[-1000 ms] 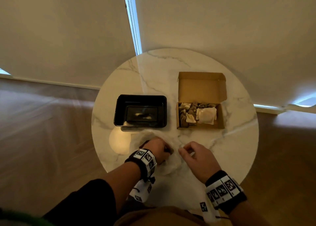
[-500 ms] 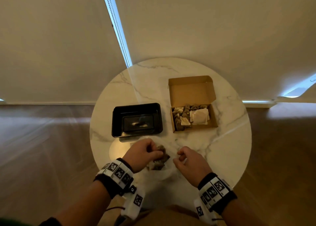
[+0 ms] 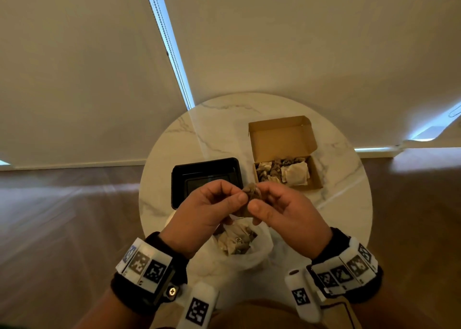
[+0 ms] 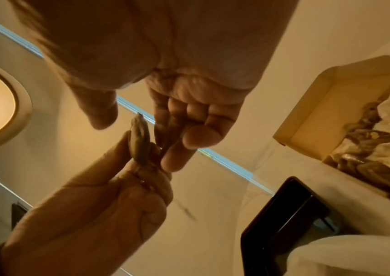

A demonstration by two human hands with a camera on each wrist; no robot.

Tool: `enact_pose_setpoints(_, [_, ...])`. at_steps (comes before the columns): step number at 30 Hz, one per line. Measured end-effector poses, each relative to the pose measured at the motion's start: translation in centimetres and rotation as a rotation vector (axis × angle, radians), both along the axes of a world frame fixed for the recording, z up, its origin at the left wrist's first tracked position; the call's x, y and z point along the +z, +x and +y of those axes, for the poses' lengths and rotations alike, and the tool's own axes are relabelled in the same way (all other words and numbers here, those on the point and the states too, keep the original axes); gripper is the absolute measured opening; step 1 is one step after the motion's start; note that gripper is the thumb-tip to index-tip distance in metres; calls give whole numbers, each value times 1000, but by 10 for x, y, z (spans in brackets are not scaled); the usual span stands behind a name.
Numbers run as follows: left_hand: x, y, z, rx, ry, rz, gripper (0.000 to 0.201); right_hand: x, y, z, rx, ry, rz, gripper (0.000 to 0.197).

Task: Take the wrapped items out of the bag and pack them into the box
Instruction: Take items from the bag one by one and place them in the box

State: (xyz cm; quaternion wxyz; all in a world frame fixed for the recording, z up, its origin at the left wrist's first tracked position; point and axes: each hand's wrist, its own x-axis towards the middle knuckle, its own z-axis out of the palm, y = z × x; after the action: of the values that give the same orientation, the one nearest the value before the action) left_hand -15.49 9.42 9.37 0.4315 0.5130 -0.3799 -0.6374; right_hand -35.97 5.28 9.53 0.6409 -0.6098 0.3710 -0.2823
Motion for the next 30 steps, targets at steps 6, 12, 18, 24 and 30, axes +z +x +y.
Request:
enact_pose_setpoints(6, [5,1,-2,117,-4,35,4,-15,11,0,70,77,-12,31])
enact_pose_setpoints(12, [2,6,-8,263,84,153,9,-30,11,3,65,-11,136,18])
enact_pose_setpoints(18, [-2,9,-10,313,168,249,6,-39,16,10,67,11,190,19])
enact_pose_setpoints(24, [2,5,-12,329,185,313,8,-44,23,15,-5,71,172,11])
enact_pose_setpoints(30, [-7,9,-6,297,122,58,10,-38,34,0,-265,121,162,3])
